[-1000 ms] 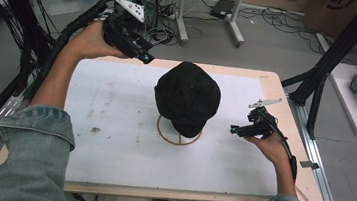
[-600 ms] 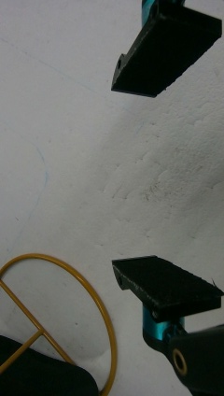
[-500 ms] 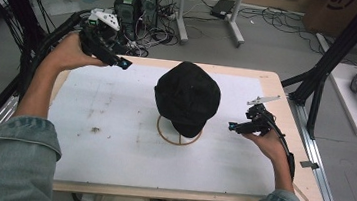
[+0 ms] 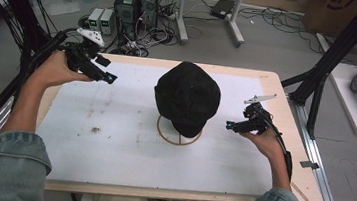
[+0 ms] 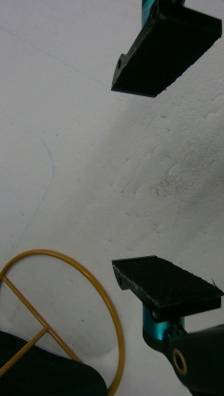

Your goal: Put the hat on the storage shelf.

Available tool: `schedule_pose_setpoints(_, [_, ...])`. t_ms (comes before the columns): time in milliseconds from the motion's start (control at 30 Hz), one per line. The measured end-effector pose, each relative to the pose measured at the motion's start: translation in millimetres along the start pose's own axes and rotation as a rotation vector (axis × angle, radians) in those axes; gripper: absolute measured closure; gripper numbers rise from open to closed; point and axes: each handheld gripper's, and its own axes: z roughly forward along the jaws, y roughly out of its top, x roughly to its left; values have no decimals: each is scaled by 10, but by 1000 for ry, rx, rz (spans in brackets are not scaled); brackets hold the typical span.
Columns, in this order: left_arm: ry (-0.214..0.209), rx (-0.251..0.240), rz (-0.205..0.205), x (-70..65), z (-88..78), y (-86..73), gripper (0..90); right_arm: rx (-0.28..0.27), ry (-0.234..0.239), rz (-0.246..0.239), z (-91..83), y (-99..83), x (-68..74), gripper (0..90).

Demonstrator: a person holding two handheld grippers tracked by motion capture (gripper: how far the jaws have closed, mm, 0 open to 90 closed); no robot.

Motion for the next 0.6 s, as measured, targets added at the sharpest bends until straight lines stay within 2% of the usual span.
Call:
schedule_pose_setpoints(67, [3,17,5,10,23,-30,250,3,-1,2,3,-2,-1,123])
schedule_pose_setpoints(100, [8,19,-8,11,43,-50,246,4,0,2,5,-2,-1,123])
schedule_pose_setpoints(333, [24,24,-2,23,77,-103,240,5,1,5,5,0,0,122])
schedule_pose_setpoints(600, [22,29,3,15,78,-112,241,3,2,1,11,2,-1,123])
